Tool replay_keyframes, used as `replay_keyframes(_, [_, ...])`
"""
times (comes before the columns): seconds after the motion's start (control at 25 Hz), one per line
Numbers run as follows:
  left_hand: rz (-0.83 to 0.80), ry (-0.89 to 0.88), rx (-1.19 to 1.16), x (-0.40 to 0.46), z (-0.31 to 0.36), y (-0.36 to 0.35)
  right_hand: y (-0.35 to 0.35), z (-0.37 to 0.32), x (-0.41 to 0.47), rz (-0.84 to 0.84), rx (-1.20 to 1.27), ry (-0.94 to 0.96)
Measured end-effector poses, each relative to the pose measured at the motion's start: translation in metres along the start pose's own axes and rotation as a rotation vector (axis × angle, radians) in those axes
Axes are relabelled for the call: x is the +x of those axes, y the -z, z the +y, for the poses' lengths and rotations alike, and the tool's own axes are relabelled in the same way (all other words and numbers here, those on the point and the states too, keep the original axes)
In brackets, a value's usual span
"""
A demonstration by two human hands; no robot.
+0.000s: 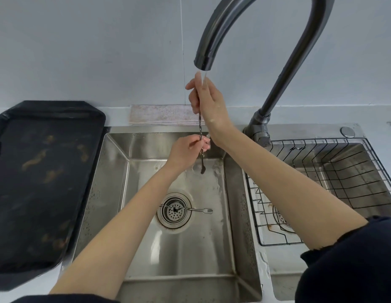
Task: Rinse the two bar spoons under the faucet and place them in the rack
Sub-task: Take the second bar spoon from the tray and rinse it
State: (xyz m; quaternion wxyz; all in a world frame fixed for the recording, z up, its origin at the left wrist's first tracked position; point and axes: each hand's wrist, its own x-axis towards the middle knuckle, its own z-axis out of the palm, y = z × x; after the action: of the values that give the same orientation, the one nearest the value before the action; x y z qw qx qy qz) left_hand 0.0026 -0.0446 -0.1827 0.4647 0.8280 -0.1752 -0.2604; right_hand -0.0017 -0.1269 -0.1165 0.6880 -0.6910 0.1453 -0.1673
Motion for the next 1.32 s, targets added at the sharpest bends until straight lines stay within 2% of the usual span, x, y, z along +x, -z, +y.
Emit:
replay_keyframes(0.24, [0.012, 0.049, -0.067, 0.003, 0.01, 0.001, 0.012, 0.006, -0.014, -0.059, 0.107, 0.048])
replay_keyframes(0.36, [0.067, -0.001, 0.013, -0.001, 0.016, 0.002, 0.013, 0.006, -0.021, -0.062, 0.031, 0.059])
replay_keyframes(0.52, [0.032, -0.007, 0.155, -0.003, 0.022, 0.0, 0.015, 0.007, -0.03, -0.079, -0.068, 0.065])
replay_keyframes(0.68, [0.002, -0.053, 0.076, -0.005, 0.013, 0.002, 0.022, 0.016, -0.032, -0.034, -0.213, 0.022])
replay_keyframes(0.8, [-0.051, -0.032, 0.028, -0.003, -0.011, 0.008, 0.026, 0.028, -0.03, 0.067, -0.31, -0.004])
replay_keyframes(0.92, [-0.05, -0.015, 0.057, -0.004, -0.039, 0.015, 0.032, 0.042, -0.029, 0.163, -0.289, -0.123])
replay_keyframes(1.12, [-0.071, 0.081, 0.192, -0.013, -0.088, 0.028, 0.039, 0.078, -0.036, 0.239, -0.09, -0.388])
replay_keyframes(1.32, [-0.108, 0.162, 0.332, -0.023, -0.129, 0.024, 0.043, 0.144, -0.061, 0.241, -0.219, -0.63])
